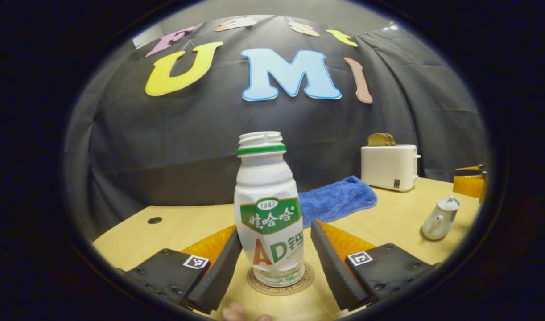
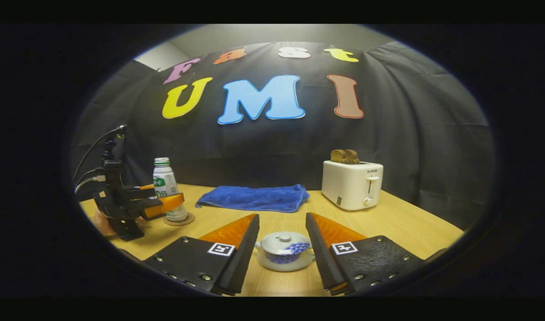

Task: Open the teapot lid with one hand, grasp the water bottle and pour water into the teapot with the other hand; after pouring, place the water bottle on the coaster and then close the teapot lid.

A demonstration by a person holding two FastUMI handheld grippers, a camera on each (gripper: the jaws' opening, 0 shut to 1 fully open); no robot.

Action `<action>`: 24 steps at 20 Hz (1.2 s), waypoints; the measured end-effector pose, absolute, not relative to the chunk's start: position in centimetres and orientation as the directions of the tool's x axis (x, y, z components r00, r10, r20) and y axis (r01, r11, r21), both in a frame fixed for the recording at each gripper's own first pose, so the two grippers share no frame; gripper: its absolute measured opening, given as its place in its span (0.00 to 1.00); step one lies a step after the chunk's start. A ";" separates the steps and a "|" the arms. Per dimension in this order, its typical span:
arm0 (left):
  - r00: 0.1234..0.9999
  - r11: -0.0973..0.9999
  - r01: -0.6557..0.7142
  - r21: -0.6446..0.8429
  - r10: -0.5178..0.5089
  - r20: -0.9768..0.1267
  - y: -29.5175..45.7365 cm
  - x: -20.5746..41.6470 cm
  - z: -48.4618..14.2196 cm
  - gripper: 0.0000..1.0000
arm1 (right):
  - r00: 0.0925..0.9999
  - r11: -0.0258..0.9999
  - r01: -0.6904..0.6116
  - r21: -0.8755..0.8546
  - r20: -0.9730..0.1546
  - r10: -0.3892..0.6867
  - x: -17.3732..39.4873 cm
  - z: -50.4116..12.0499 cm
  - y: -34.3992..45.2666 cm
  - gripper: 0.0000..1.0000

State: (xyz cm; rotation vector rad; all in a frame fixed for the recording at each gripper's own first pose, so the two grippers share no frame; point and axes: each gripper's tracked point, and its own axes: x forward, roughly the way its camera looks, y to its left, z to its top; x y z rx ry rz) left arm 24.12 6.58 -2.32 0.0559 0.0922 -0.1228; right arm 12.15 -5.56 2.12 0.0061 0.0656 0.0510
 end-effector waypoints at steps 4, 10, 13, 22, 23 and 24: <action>0.988 0.992 0.125 0.036 -0.121 -0.101 6.5 22.9 -2.4 1.00 | 0.996 0.998 -0.056 0.016 -0.062 0.057 12.0 2.2 -5.5 0.64; 0.991 0.994 0.102 -0.029 -0.104 -0.083 7.2 16.5 -2.1 1.00 | 0.996 0.997 -0.081 -0.011 -0.038 0.080 11.3 2.7 -3.9 0.64; 0.992 0.995 0.103 -0.016 -0.104 -0.068 6.5 11.6 -1.7 1.00 | 0.993 0.993 -0.117 -0.014 -0.011 0.117 8.9 3.7 -1.2 0.64; 0.997 0.996 0.067 -0.066 -0.069 -0.038 3.4 2.5 -0.9 1.00 | 0.996 0.996 -0.083 -0.011 -0.031 0.083 2.6 0.8 2.2 0.96; 0.998 0.996 0.061 -0.060 -0.062 -0.025 3.1 1.9 -0.6 1.00 | 0.997 0.997 -0.074 -0.002 -0.027 0.074 2.4 0.7 2.1 0.96; 0.998 0.996 0.057 -0.069 -0.058 -0.013 2.5 1.4 -0.4 1.00 | 0.998 0.998 -0.064 0.002 -0.024 0.064 2.3 0.4 2.1 0.97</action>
